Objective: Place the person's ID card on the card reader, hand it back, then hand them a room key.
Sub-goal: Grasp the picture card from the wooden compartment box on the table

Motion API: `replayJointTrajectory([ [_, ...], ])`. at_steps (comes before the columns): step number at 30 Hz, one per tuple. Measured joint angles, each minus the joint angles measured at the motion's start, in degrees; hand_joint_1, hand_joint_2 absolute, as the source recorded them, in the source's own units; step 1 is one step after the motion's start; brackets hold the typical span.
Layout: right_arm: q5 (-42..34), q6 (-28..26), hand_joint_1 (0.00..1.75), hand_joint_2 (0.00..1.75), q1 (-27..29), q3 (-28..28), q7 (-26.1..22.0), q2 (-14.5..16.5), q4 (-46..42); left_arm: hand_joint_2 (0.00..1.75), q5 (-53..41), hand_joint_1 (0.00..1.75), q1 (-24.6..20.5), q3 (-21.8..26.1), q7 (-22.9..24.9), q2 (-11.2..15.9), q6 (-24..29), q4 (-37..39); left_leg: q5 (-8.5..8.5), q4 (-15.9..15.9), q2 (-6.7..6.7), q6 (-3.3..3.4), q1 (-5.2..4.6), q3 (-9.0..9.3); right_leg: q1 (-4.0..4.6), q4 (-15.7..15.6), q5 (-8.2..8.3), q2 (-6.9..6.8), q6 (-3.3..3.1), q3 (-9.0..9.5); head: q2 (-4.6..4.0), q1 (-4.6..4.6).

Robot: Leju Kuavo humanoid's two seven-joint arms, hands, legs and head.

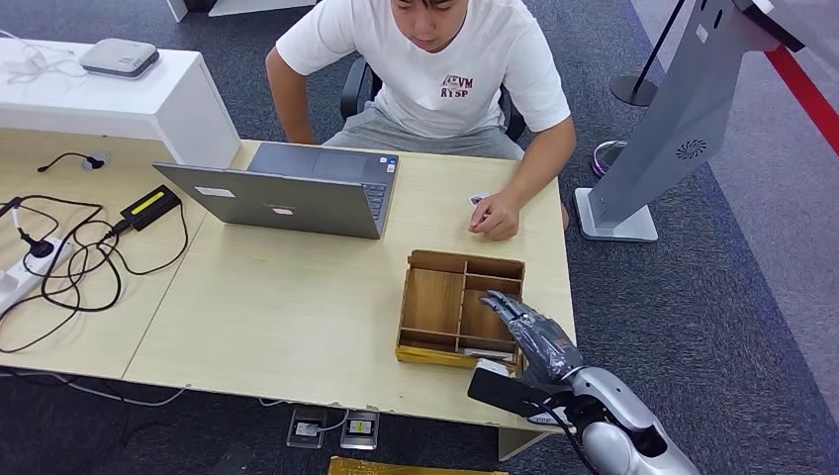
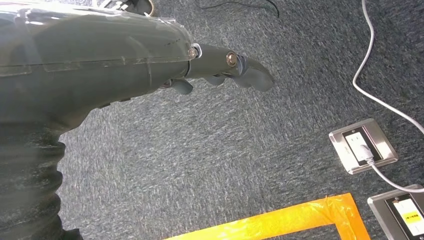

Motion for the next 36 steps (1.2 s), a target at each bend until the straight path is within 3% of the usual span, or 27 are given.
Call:
replayJointTrajectory([
  [5, 0.1, 0.0, 1.44, 1.75, 0.0, 0.0, 0.0, 0.0, 0.0, 1.75, 0.0, 0.00, 0.0, 0.0, 0.0, 0.0, 0.0, 0.0, 0.00, 0.0, 0.00, 0.00, 0.00, 0.00, 0.00, 0.0, 0.00, 0.00, 0.00, 0.00, 0.00, 0.00],
  [9, 0.1, 0.0, 1.70, 1.75, 0.1, 0.0, 0.0, 0.0, 0.0, 1.75, 0.0, 0.00, 0.0, 0.0, 0.0, 0.0, 0.0, 0.0, 0.00, 0.0, 0.00, 0.00, 0.00, 0.00, 0.00, 0.0, 0.00, 0.00, 0.00, 0.00, 0.00, 0.00],
  [11, 0.1, 0.0, 1.72, 1.75, 0.1, 0.0, 0.0, 0.0, 0.0, 1.75, 0.0, 0.00, 0.0, 0.0, 0.0, 0.0, 0.0, 0.0, 0.00, 0.0, 0.00, 0.00, 0.00, 0.00, 0.00, 0.0, 0.00, 0.00, 0.00, 0.00, 0.00, 0.00],
  [13, 0.1, 0.0, 1.41, 1.75, 0.1, 0.0, -0.1, 0.0, 0.1, 1.75, 0.0, 0.00, 0.0, 0.0, 0.0, 0.0, 0.0, 0.0, 0.00, 0.0, 0.00, 0.00, 0.00, 0.00, 0.00, 0.0, 0.00, 0.00, 0.00, 0.00, 0.00, 0.00],
  [15, 0.1, 0.0, 0.89, 1.75, 0.1, 0.0, -0.1, 0.0, 0.1, 1.75, 0.0, 0.00, 0.0, -0.1, 0.0, 0.0, 0.0, 0.0, 0.00, 0.0, 0.00, 0.00, 0.00, 0.00, 0.00, 0.0, 0.00, 0.00, 0.00, 0.00, 0.00, 0.00],
  [17, 0.1, 0.0, 0.64, 1.75, 0.1, 0.0, -0.1, 0.0, 0.1, 1.75, 0.0, 0.00, 0.0, -0.1, 0.0, 0.0, -0.1, 0.0, 0.00, 0.0, 0.00, 0.00, 0.00, 0.00, 0.00, 0.0, 0.00, 0.00, 0.00, 0.00, 0.00, -0.01],
  [19, 0.1, -0.1, 0.77, 1.75, 0.1, 0.0, -0.1, 0.0, 0.1, 1.75, 0.0, 0.00, 0.0, -0.1, 0.0, 0.0, -0.1, 0.0, 0.00, 0.0, 0.00, 0.00, 0.00, 0.00, 0.00, 0.0, 0.00, 0.00, 0.00, 0.00, 0.00, -0.01],
  [22, 0.1, -0.1, 1.42, 1.75, 0.2, 0.0, -0.1, 0.0, 0.1, 1.75, 0.0, 0.00, 0.0, -0.1, 0.0, 0.0, -0.1, 0.0, 0.00, 0.0, 0.00, 0.00, 0.00, 0.00, 0.00, 0.0, 0.00, 0.00, 0.00, 0.00, 0.00, 0.00],
  [23, 0.1, -0.1, 1.55, 1.75, 0.3, 0.0, -0.1, 0.0, 0.1, 1.75, 0.0, 0.00, 0.0, -0.1, 0.0, 0.0, -0.1, 0.0, 0.00, 0.0, 0.00, 0.00, 0.00, 0.00, 0.00, 0.0, 0.00, 0.00, 0.00, 0.00, 0.00, 0.00],
  [29, 0.1, -0.2, 1.75, 1.75, 0.3, 0.0, -0.1, 0.0, 0.1, 1.75, 0.0, 0.00, 0.0, -0.1, 0.0, 0.1, -0.1, 0.0, 0.00, 0.0, 0.00, 0.00, 0.00, 0.00, 0.00, 0.0, 0.00, 0.00, 0.00, 0.00, 0.00, 0.00],
  [36, -0.6, -0.4, 1.75, 1.75, 0.4, 0.0, -0.1, 0.0, 0.1, 1.75, 0.0, 0.00, 0.0, -0.1, 0.0, 0.2, 0.0, 0.0, 0.00, 0.0, 0.00, 0.00, 0.00, 0.00, 0.00, 0.0, 0.00, 0.00, 0.00, 0.00, 0.00, 0.00],
])
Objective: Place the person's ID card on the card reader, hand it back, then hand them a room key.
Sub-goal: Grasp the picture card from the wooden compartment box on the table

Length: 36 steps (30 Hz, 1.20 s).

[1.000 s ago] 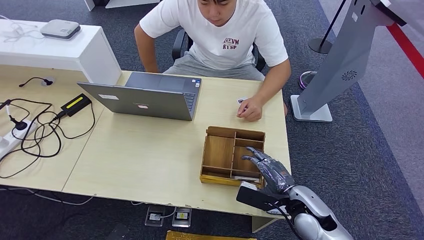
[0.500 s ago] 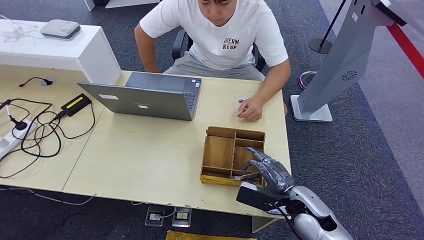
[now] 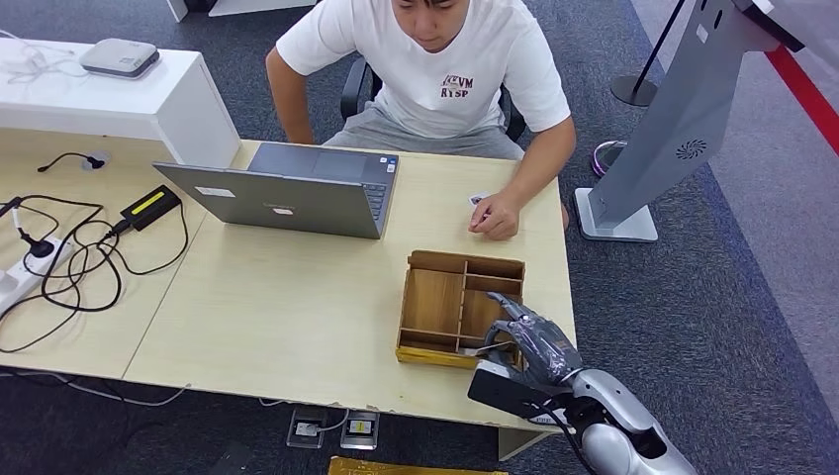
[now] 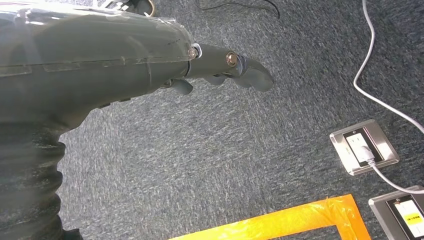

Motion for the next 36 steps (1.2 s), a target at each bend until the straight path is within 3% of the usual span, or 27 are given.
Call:
replayJointTrajectory([
  [21, -1.9, -4.4, 1.75, 1.75, -1.3, -3.0, 2.2, 0.0, -2.6, 1.75, 0.3, 0.00, 0.0, 0.0, -0.8, 0.0, 0.8, 0.0, 0.00, 0.0, 0.00, 0.00, 0.00, 0.01, 0.00, 0.0, 0.01, 0.00, 0.00, 0.01, 0.00, 0.00],
  [28, -1.8, -3.3, 1.75, 1.75, -5.8, -8.7, 2.3, -0.1, -5.1, 1.75, -0.3, 0.00, 0.0, 0.0, -1.6, -0.1, 1.2, 0.0, 0.01, 0.0, 0.03, 0.00, -0.01, 0.04, -0.01, 0.0, 0.02, 0.02, 0.01, 0.02, 0.00, -0.01],
  [36, -0.9, -3.3, 1.75, 1.75, -9.1, -15.3, -1.1, 0.0, -5.9, 1.75, -1.1, 0.00, 0.0, -0.3, -2.4, -0.3, 1.6, 0.0, 0.01, 0.0, 0.02, 0.00, -0.01, 0.01, -0.01, 0.0, 0.02, 0.01, 0.01, 0.02, 0.00, -0.01],
])
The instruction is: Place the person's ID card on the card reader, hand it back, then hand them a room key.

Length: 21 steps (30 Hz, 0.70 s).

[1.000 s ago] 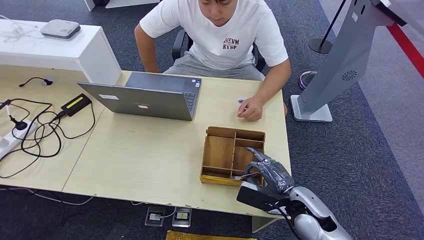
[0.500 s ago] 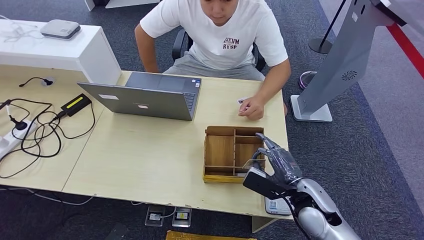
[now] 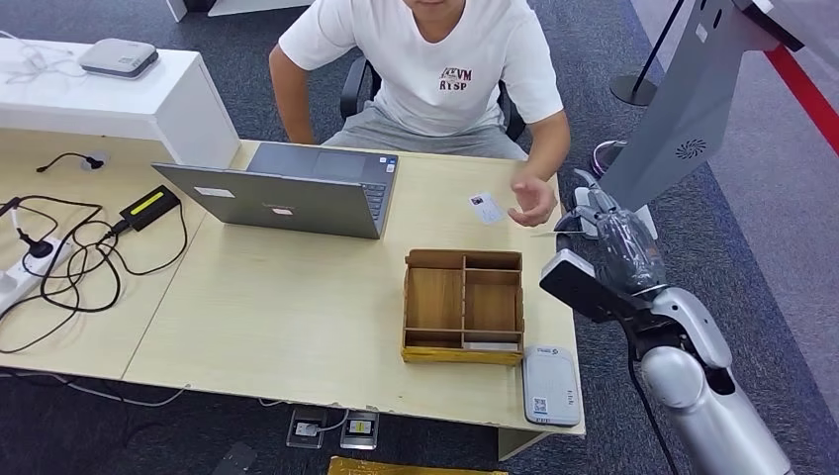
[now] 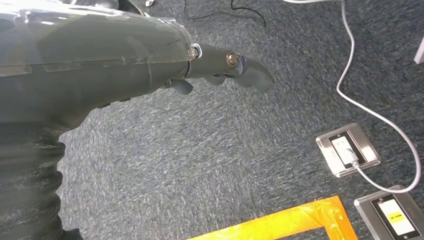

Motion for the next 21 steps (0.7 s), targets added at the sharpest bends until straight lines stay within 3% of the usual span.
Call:
replayJointTrajectory([
  [9, 0.0, 2.1, 1.75, 1.75, -6.3, -2.4, -4.0, 1.8, 3.4, 1.75, -1.7, 0.00, -0.6, -0.6, -0.2, -0.2, -0.1, 0.0, 0.01, 0.0, -0.01, 0.00, 0.01, -0.02, 0.01, 0.0, 0.00, -0.01, 0.00, 0.01, 0.00, 0.01],
  [21, -0.2, -1.9, 1.72, 1.75, -16.6, -1.2, -11.5, 8.0, 26.8, 1.75, -3.5, 0.00, -2.2, -1.9, 0.6, -0.1, -1.3, 0.0, 0.03, 0.0, -0.11, 0.01, 0.01, -0.04, 0.00, 0.0, 0.00, -0.06, 0.00, 0.03, 0.00, 0.00],
])
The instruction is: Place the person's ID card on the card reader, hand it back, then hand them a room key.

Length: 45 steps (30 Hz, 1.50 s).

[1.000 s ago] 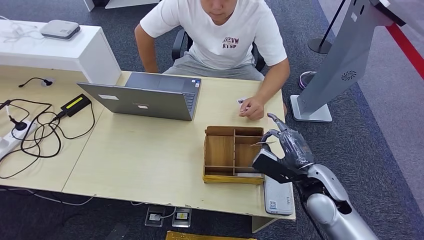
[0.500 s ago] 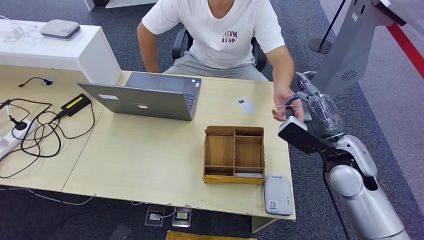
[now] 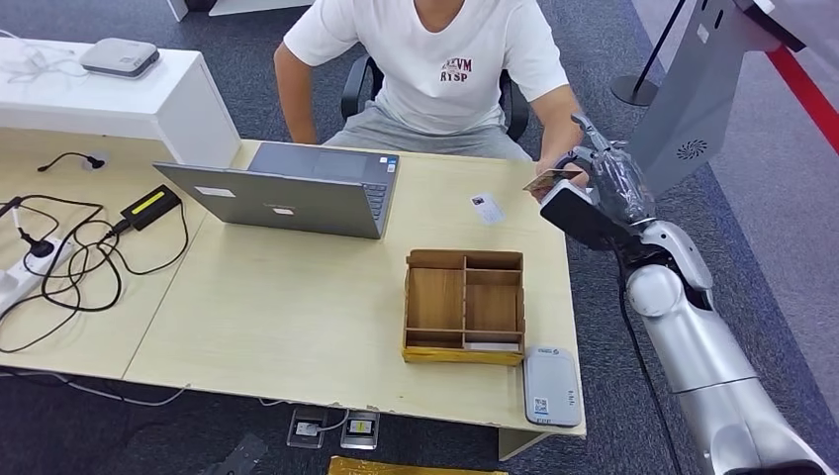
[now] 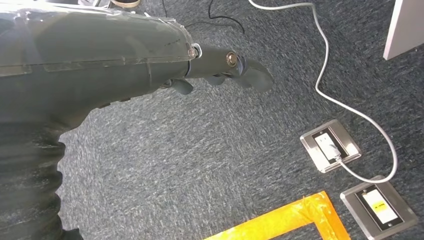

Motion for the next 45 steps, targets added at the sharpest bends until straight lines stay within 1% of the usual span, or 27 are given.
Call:
replayJointTrajectory([
  [1, 0.0, -0.2, 1.34, 1.75, -0.5, 0.1, -0.1, 0.4, 1.6, 1.75, 0.0, 0.00, 0.0, 0.0, 0.0, 0.0, 0.0, 0.0, 0.00, 0.0, 0.00, 0.00, 0.00, 0.00, 0.00, 0.0, 0.00, 0.00, 0.00, 0.00, 0.00, 0.00],
  [4, 0.3, -0.7, 0.05, 1.75, -1.6, 0.6, -0.2, 1.5, 5.7, 1.75, 0.1, 0.00, 0.0, -0.1, 0.0, 0.0, 0.0, 0.0, 0.00, 0.0, 0.00, 0.00, 0.00, 0.00, 0.00, 0.0, 0.00, -0.01, 0.00, 0.00, 0.00, 0.01],
  [5, 0.4, -1.0, 0.00, 1.75, -1.7, 0.7, -0.2, 1.7, 6.7, 1.75, 0.2, 0.00, 0.1, -0.1, 0.0, 0.0, 0.0, 0.0, 0.00, 0.0, -0.01, 0.00, 0.00, 0.00, 0.00, 0.0, 0.00, -0.02, 0.00, 0.00, 0.00, 0.01],
  [11, 1.1, -2.6, 0.00, 1.75, -2.1, 1.6, 0.0, 3.0, 12.3, 1.75, 0.4, 0.00, 0.3, -0.3, 0.0, 0.1, -0.1, 0.0, 0.00, 0.0, 0.00, 0.00, 0.00, -0.02, 0.00, 0.0, 0.00, 0.00, 0.00, -0.04, 0.00, 0.01],
  [15, 0.3, -4.2, 0.00, 1.75, -2.1, 1.6, 0.9, 3.2, 12.8, 1.75, 0.8, 0.00, 0.6, -0.3, -0.1, 0.1, 0.4, 0.0, 0.00, 0.0, 0.01, 0.00, 0.00, -0.02, 0.00, 0.0, 0.00, 0.01, 0.00, -0.07, 0.00, 0.01],
  [17, 0.6, -7.5, 0.00, 1.75, -2.1, 1.4, 0.7, 2.8, 12.2, 1.75, 1.0, 0.00, 0.9, -0.3, -0.5, 0.1, 1.0, 0.0, -0.01, 0.0, 0.03, 0.00, -0.01, -0.02, 0.00, 0.0, 0.00, 0.02, 0.00, -0.09, 0.00, 0.00],
  [19, 1.3, -12.3, 0.00, 1.75, -2.1, 1.0, -0.3, 1.8, 10.5, 1.75, 1.1, 0.00, 1.2, -0.3, -1.0, 0.0, 1.7, 0.0, -0.01, 0.0, 0.05, 0.00, -0.02, -0.01, -0.01, 0.0, 0.00, 0.03, 0.00, -0.11, 0.00, 0.00],
  [21, 1.9, -17.1, 0.00, 1.75, -2.0, -0.2, -1.7, 0.2, 8.2, 1.75, 1.2, 0.00, 1.6, -0.3, -1.3, -0.1, 2.3, 0.0, -0.01, 0.1, 0.05, 0.01, -0.03, 0.00, -0.02, 0.0, 0.00, 0.03, 0.00, -0.13, 0.00, 0.01],
  [24, 2.4, -23.1, 0.00, 1.75, -1.7, -3.7, -4.4, -3.1, 5.3, 1.75, 1.3, 0.00, 1.8, -0.3, -1.4, -0.2, 3.0, 0.0, -0.02, 0.1, 0.03, 0.02, -0.05, -0.01, -0.03, 0.0, 0.00, 0.01, 0.00, -0.13, 0.00, 0.01],
  [28, 2.0, -33.8, 0.00, 1.75, -0.7, -11.9, -8.9, -9.7, 3.5, 1.75, 1.8, 0.00, 2.3, -0.3, -1.3, -0.3, 3.7, 0.0, -0.09, 0.2, 0.06, 0.07, -0.09, -0.01, -0.08, -0.1, 0.02, 0.03, 0.04, -0.11, 0.00, 0.00],
  [29, 1.6, -35.7, 0.00, 1.75, -0.4, -14.2, -10.5, -11.3, 3.4, 1.75, 2.0, 0.00, 2.3, -0.3, -1.3, -0.4, 3.9, 0.0, -0.11, 0.2, 0.06, 0.09, -0.09, -0.01, -0.09, -0.1, 0.02, 0.03, 0.04, -0.11, 0.00, 0.00],
  [31, 1.3, -37.3, 0.00, 1.75, 0.1, -19.4, -13.9, -14.4, 3.5, 1.75, 2.6, 0.00, 2.4, -0.1, -1.3, -0.5, 4.3, 0.0, -0.13, 0.3, 0.06, 0.12, -0.11, -0.03, -0.10, -0.1, 0.03, 0.02, 0.05, -0.12, 0.00, 0.00],
  [35, 2.1, -37.5, 0.00, 1.75, 1.9, -33.0, -22.2, -19.5, 5.2, 1.75, 4.2, 0.00, 2.6, 0.4, -1.2, -0.9, 5.3, 0.0, -0.18, 0.3, 0.06, 0.18, -0.11, -0.05, -0.10, -0.1, 0.02, 0.01, 0.06, -0.11, 0.00, 0.01],
  [37, 4.2, -37.5, 0.00, 1.75, 3.3, -39.7, -24.4, -21.0, 6.8, 1.75, 5.2, 0.00, 2.7, 0.8, -0.9, -1.3, 6.0, 0.0, -0.20, 0.3, 0.09, 0.18, -0.10, -0.05, -0.10, -0.1, 0.02, 0.03, 0.06, -0.12, 0.00, 0.00],
  [39, 7.0, -37.5, 0.00, 1.75, 4.9, -46.3, -25.9, -21.8, 8.5, 1.75, 6.1, 0.00, 2.7, 1.4, -0.5, -1.9, 6.8, 0.0, -0.23, 0.3, 0.14, 0.19, -0.10, -0.05, -0.10, -0.1, 0.02, 0.06, 0.06, -0.13, 0.00, -0.01],
  [42, 13.6, -37.5, 0.00, 1.75, 7.4, -55.9, -26.7, -22.0, 11.4, 1.75, 7.4, 0.00, 2.7, 2.4, 0.3, -2.8, 7.7, 0.0, -0.24, 0.3, 0.17, 0.20, -0.09, -0.04, -0.09, -0.1, 0.02, 0.08, 0.06, -0.14, 0.00, -0.02],
  [45, 21.6, -37.5, 0.00, 1.75, 9.7, -65.4, -26.3, -21.4, 14.6, 1.75, 8.8, 0.00, 2.6, 3.6, 1.0, -3.9, 8.7, 0.0, -0.24, 0.3, 0.16, 0.21, -0.08, -0.05, -0.07, -0.1, 0.02, 0.06, 0.06, -0.12, 0.00, -0.01],
])
